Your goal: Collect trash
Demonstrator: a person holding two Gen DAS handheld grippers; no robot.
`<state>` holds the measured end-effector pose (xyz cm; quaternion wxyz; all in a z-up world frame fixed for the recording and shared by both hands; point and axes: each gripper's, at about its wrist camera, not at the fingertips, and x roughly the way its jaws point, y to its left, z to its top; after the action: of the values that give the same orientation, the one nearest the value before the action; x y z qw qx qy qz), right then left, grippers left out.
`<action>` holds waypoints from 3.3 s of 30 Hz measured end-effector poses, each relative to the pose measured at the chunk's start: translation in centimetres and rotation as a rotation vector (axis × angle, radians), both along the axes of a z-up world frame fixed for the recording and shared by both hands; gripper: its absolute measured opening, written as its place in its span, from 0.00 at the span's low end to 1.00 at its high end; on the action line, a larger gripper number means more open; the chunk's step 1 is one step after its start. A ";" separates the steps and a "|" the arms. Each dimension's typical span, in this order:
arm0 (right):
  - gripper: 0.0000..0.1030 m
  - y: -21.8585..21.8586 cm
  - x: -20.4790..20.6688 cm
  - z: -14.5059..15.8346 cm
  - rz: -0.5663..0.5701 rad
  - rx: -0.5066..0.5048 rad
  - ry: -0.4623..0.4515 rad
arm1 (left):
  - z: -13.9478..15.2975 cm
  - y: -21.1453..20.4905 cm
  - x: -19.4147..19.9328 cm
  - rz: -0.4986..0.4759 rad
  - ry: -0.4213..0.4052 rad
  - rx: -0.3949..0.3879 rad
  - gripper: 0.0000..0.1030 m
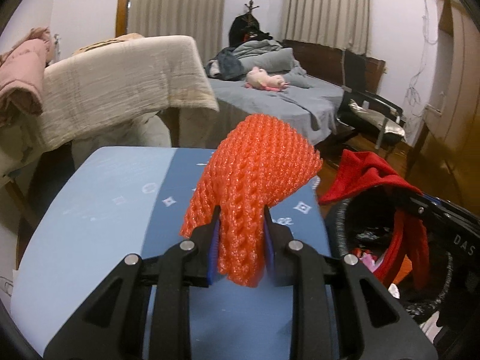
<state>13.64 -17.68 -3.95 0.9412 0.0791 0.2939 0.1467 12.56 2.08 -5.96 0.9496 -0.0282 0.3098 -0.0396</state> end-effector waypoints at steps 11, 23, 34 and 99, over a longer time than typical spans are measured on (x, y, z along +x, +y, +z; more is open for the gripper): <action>0.17 -5.1 -1.7 0.3 -0.097 -0.006 -0.012 | 0.9 -5.0 -0.6 -0.108 -0.023 0.018 0.23; 0.17 -10.1 -3.8 0.2 -0.198 -0.016 -0.011 | 1.5 -10.0 -1.2 -0.223 -0.045 0.019 0.23; 0.17 -14.3 -4.5 -0.3 -0.285 -0.021 -0.002 | 0.7 -14.1 -0.7 -0.332 -0.037 0.029 0.23; 0.94 -18.2 -4.7 -2.8 -0.379 -0.041 0.073 | -1.7 -16.1 1.6 -0.407 0.041 0.014 0.89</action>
<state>8.91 -35.85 -6.76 0.9421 0.1194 0.3105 -0.0423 14.13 -14.06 -7.69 0.9157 0.0408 0.3285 -0.2280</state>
